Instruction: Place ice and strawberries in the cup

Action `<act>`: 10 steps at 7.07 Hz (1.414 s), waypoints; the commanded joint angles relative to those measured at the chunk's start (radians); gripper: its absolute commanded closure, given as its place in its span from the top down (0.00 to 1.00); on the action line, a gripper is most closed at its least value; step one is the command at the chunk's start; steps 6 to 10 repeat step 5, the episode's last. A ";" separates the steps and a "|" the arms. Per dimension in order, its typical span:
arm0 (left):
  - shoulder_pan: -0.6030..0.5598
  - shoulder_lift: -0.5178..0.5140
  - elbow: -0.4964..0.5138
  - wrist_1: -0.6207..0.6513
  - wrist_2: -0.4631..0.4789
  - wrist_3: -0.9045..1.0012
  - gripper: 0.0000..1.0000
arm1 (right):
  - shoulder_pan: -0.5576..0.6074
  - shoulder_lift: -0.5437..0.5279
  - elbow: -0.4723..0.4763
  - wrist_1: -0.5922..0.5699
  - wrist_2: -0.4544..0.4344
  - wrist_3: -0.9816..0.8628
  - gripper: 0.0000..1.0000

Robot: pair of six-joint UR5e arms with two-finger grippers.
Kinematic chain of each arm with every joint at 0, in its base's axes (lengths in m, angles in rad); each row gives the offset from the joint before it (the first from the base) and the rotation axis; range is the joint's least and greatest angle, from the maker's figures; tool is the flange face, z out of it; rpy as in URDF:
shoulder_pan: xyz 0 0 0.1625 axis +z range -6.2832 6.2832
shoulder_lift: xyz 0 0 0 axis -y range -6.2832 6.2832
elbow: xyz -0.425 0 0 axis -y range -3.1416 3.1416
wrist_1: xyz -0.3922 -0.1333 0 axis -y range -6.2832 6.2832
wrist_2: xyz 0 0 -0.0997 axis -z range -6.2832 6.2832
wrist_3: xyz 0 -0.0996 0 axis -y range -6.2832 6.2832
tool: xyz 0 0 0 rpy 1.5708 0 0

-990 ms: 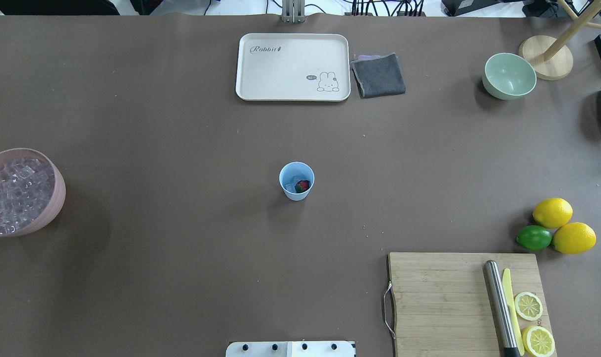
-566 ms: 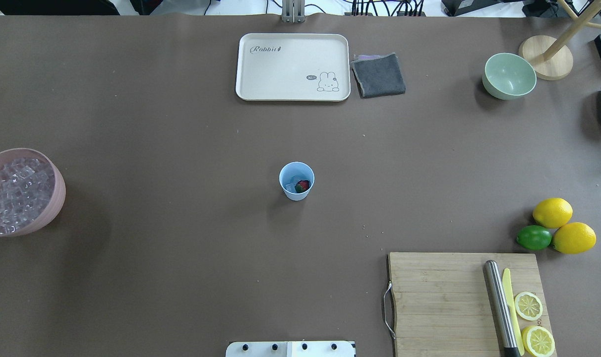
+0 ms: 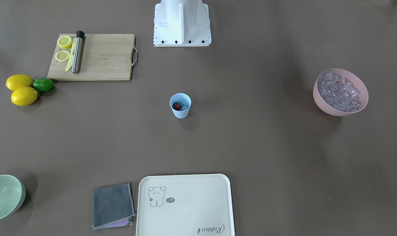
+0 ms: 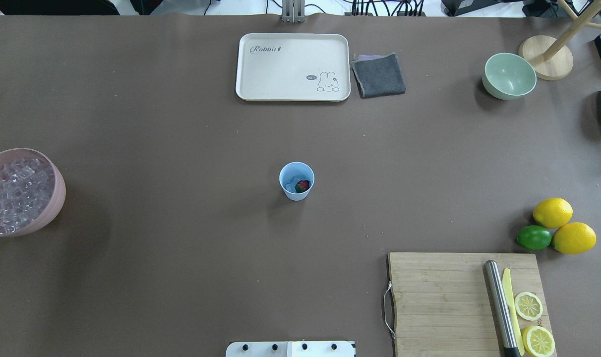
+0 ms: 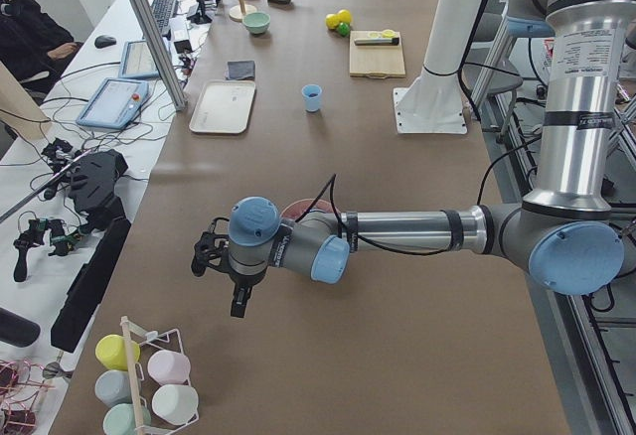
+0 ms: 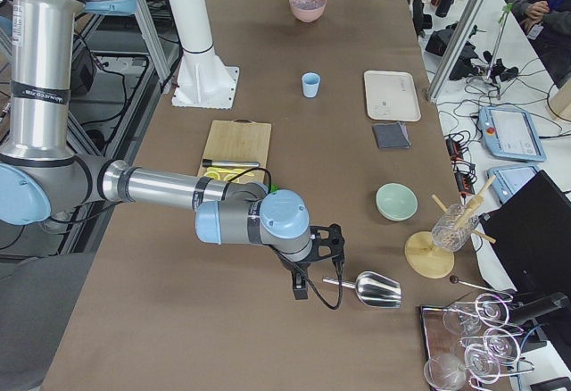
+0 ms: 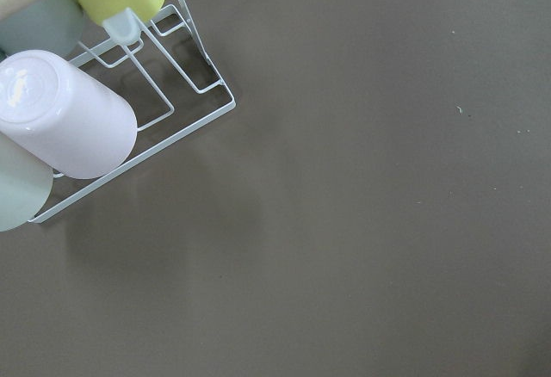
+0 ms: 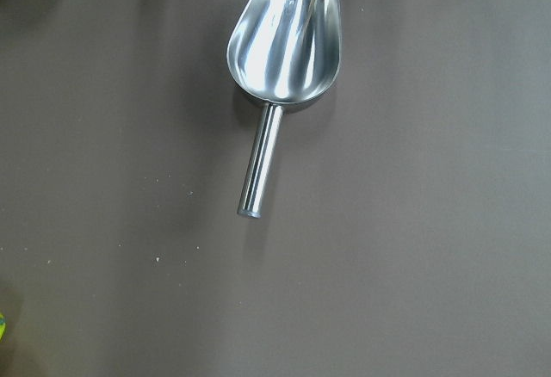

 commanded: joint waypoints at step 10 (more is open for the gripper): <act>0.010 0.033 -0.100 0.009 -0.007 -0.150 0.97 | -0.021 0.016 0.008 -0.002 -0.045 0.082 1.00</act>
